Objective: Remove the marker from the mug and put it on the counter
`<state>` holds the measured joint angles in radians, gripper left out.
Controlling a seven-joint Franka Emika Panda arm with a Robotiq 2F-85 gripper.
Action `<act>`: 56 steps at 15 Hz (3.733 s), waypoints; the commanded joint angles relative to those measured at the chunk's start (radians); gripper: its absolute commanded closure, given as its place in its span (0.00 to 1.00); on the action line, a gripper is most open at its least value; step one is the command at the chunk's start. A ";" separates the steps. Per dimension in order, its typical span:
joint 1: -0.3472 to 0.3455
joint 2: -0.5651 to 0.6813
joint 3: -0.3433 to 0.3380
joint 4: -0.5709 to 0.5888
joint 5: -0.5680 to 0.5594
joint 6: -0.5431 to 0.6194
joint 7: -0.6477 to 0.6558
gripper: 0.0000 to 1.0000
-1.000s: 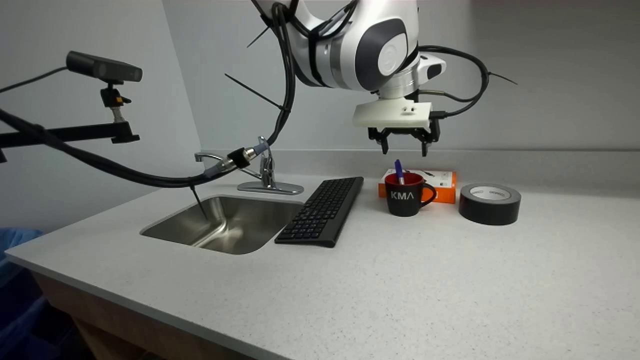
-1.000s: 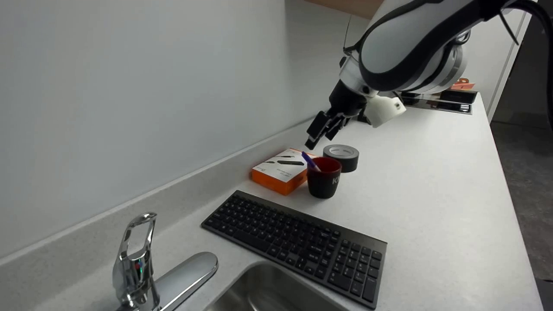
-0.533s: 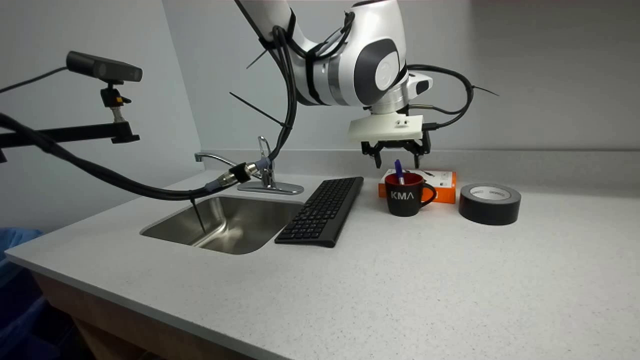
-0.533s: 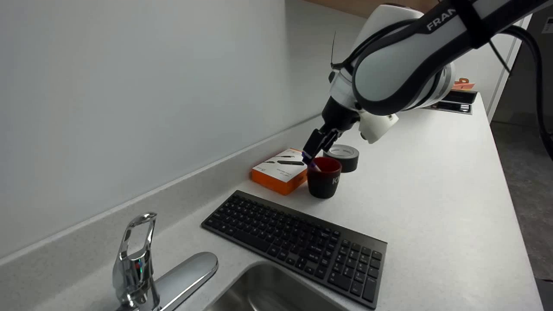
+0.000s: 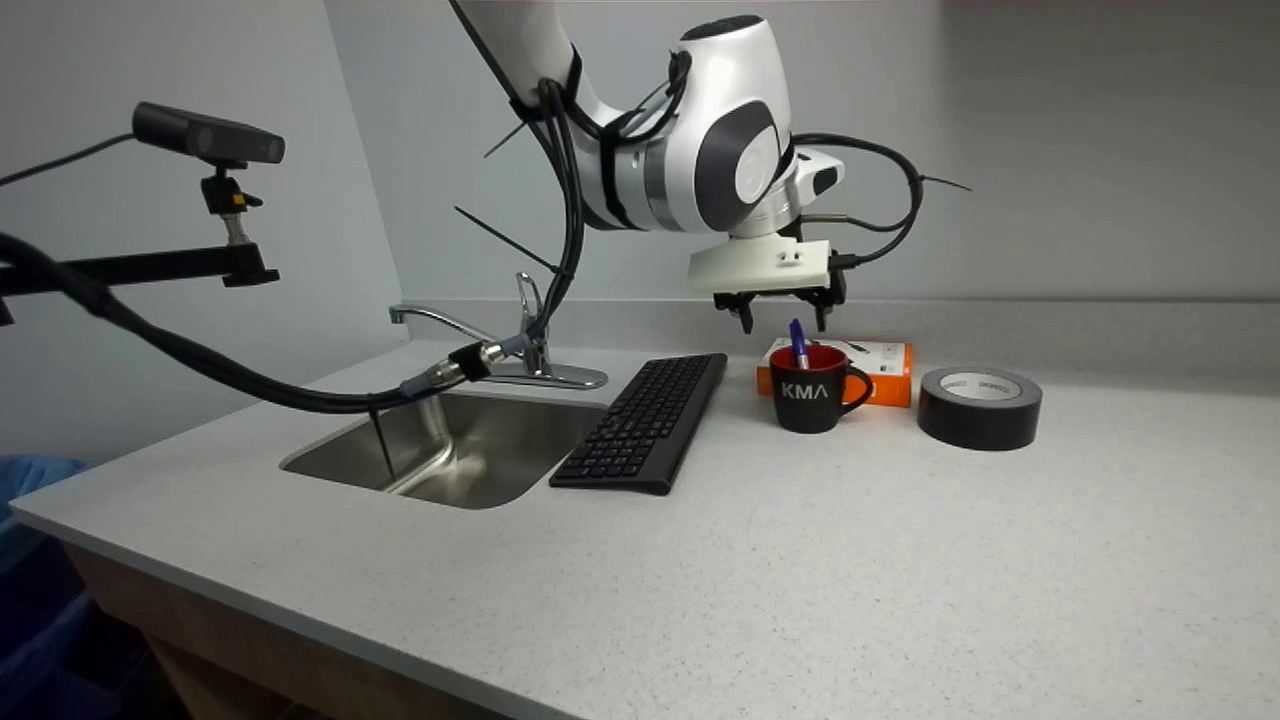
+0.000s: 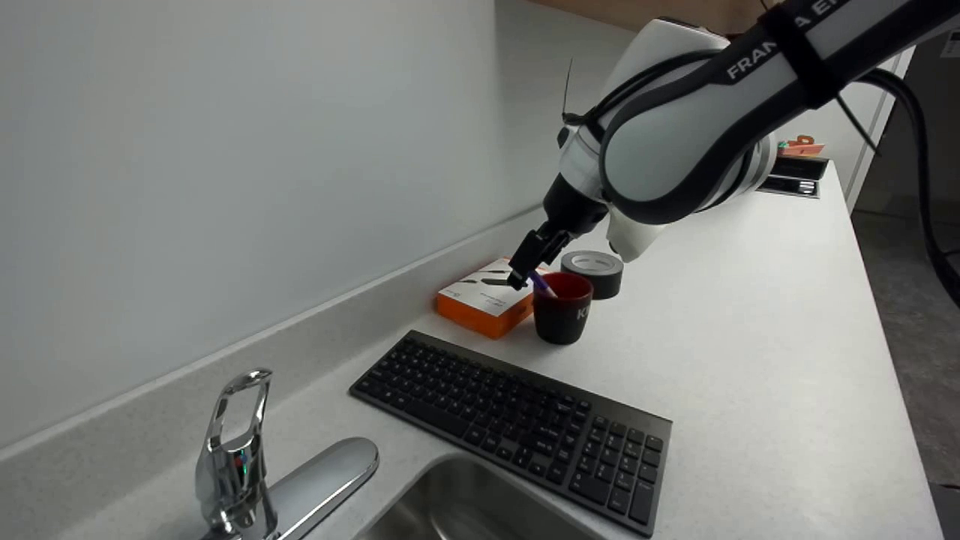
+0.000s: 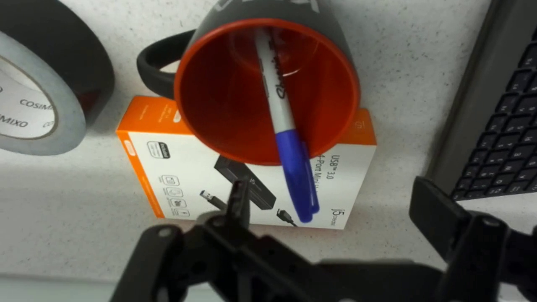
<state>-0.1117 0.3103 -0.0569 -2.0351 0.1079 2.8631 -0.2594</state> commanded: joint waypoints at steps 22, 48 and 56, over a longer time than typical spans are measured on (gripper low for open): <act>-0.001 -0.056 -0.053 -0.023 -0.112 0.106 0.093 0.98; -0.015 -0.081 -0.131 -0.099 -0.344 -0.473 0.266 0.37; -0.019 -0.089 -0.126 -0.056 -0.334 -0.467 0.273 0.00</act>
<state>-0.1361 0.2245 -0.1811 -2.1200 -0.2061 2.4202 -0.0180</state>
